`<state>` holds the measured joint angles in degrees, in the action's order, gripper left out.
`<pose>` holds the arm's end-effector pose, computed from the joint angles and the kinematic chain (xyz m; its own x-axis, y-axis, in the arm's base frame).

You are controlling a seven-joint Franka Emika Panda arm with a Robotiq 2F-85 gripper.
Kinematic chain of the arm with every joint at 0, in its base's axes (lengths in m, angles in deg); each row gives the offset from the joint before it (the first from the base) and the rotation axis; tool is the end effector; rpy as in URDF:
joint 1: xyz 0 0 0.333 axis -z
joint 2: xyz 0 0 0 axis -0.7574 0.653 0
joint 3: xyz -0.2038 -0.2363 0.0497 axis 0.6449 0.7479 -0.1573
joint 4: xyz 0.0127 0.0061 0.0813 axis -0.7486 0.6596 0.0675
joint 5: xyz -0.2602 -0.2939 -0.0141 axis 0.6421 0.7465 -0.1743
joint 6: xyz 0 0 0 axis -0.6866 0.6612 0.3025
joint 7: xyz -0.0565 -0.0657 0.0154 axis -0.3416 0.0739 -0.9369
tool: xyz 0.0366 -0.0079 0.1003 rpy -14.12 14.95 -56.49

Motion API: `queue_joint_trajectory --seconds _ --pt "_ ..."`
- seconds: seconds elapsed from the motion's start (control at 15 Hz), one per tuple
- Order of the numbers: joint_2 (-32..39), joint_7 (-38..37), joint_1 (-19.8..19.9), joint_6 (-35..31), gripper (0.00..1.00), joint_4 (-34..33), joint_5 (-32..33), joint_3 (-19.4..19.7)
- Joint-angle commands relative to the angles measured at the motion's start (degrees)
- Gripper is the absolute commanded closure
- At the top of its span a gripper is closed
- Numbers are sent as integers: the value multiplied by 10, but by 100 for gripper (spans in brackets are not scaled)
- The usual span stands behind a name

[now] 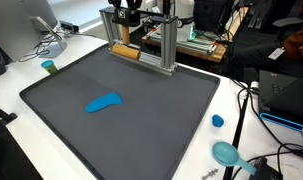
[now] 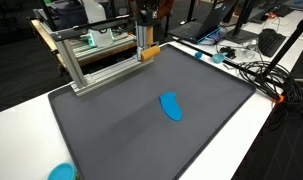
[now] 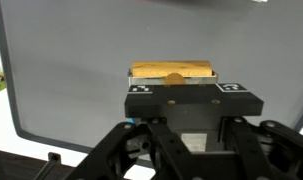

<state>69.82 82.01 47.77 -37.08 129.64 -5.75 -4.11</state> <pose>0.4962 0.0098 0.4474 0.9751 0.1893 0.1157 0.1735 -0.9757 0.1340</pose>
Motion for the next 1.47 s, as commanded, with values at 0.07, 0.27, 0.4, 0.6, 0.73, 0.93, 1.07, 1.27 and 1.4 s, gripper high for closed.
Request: queue_joint_trajectory --seconds 0.07,0.27,0.4,0.6,0.73,0.93,1.07,1.27,1.4 --pt "-3 -37 6 27 79 -7 -5 -5" --pt "-24 -57 3 70 79 5 -27 -4" --pt "-43 -67 3 93 79 15 -36 -4" --pt "-80 -77 4 90 79 43 -53 -1" --pt "-101 -83 6 86 79 61 -63 2" --pt "-133 -95 13 84 79 89 -68 4" --pt "-153 -106 19 90 79 105 -65 3" --pt "-176 -117 26 101 79 122 -62 1" --pt "-182 -115 27 114 79 127 -66 2"
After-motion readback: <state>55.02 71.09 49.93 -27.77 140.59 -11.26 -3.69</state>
